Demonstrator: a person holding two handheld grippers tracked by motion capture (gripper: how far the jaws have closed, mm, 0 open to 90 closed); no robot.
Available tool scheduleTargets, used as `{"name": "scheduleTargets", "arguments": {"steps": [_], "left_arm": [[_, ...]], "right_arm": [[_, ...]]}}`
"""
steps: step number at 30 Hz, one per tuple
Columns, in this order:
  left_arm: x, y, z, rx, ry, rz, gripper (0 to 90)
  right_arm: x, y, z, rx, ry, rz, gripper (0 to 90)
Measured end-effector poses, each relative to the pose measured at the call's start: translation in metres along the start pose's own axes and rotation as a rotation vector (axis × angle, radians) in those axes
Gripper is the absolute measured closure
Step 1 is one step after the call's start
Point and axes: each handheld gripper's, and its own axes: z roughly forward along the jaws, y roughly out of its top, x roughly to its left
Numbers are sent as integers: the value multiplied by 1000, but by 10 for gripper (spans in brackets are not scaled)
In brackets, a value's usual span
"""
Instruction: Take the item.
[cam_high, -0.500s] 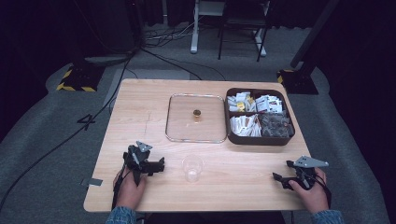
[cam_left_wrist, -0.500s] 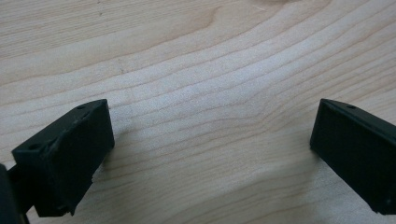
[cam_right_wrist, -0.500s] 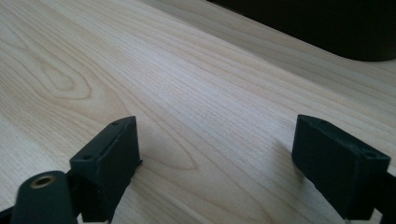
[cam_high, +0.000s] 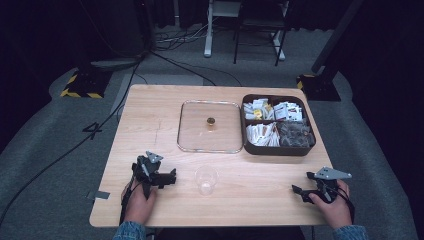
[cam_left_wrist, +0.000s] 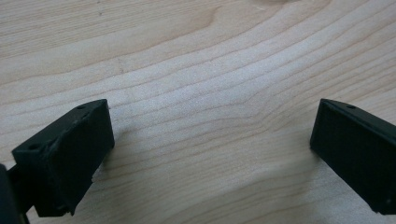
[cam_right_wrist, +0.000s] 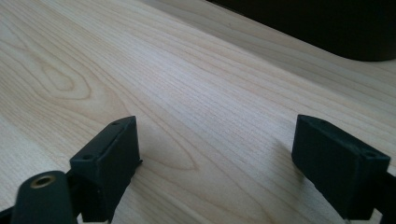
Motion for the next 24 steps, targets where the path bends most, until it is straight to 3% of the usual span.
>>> {"name": "scheduleTargets", "arguments": {"steps": [24], "left_arm": [[0, 0, 0, 0, 0, 0, 0]], "right_arm": [[1, 3, 1, 15, -9, 8, 157]]}}
